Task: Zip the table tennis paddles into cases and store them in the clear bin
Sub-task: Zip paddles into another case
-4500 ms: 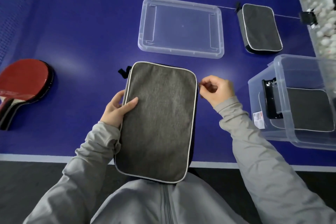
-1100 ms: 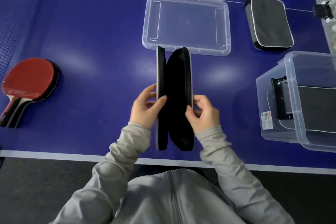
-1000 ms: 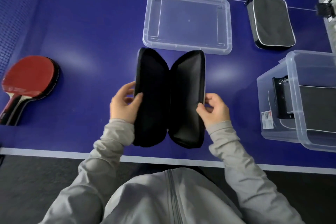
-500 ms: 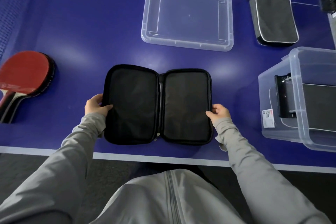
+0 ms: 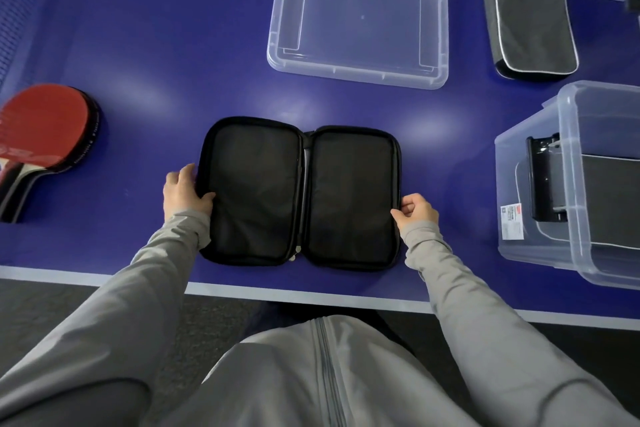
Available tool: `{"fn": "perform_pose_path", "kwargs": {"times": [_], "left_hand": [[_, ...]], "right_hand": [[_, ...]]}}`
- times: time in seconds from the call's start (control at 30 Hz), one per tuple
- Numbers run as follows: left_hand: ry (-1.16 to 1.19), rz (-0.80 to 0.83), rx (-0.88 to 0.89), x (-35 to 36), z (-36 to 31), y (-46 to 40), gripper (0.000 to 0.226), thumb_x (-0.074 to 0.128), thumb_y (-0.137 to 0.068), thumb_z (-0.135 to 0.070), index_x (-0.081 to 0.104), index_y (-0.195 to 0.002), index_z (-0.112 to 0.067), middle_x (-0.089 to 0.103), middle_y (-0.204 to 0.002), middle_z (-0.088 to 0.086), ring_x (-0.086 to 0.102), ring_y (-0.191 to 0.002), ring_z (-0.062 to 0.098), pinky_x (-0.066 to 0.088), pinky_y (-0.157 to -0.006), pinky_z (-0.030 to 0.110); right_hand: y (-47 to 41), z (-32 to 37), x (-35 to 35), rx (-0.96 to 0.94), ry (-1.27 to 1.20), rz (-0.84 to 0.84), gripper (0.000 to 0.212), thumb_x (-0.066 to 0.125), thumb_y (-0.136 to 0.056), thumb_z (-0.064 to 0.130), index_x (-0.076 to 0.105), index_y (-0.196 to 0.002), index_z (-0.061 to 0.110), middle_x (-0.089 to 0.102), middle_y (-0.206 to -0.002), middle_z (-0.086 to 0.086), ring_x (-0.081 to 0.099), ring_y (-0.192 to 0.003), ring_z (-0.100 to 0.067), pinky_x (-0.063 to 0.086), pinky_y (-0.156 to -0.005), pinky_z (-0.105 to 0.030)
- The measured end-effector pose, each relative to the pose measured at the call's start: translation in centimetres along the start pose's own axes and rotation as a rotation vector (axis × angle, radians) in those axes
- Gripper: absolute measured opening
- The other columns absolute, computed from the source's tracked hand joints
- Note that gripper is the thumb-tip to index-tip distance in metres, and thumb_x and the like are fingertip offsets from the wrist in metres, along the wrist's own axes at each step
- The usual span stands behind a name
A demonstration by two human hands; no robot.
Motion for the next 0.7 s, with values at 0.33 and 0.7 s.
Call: {"fn": "perform_pose_path", "kwargs": {"times": [0.33, 0.7], "left_hand": [[-0.539, 0.181, 0.406, 5.8, -2.0, 5.5, 0.086, 0.044, -0.082, -0.067, 0.003, -0.149, -0.032, -0.009, -0.158, -0.005, -0.005, -0.146, 0.019, 0.007, -0.117, 0.044], [-0.572, 0.261, 0.389, 5.5, -1.5, 4.5, 0.082, 0.036, -0.084, -0.07, -0.009, -0.146, -0.04, -0.019, -0.156, -0.012, -0.012, -0.145, 0.012, 0.006, -0.118, 0.038]], "right_hand": [[4.0, 4.6, 4.8, -0.647, 0.571, 0.054, 0.074, 0.063, -0.081, 0.04, 0.028, -0.144, 0.022, 0.021, -0.154, -0.01, 0.016, -0.143, -0.029, 0.021, -0.111, -0.048], [3.6, 3.9, 6.8, -0.603, 0.698, 0.211, 0.075, 0.05, -0.087, 0.051, 0.01, -0.147, 0.031, -0.001, -0.158, 0.002, -0.003, -0.146, -0.022, 0.011, -0.116, -0.047]]}}
Point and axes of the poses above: each hand's wrist, its own y-axis away from the middle knuckle, its own x-axis out of the palm, z = x × y, the point moved 4 cm from there along -y, towards the middle knuckle
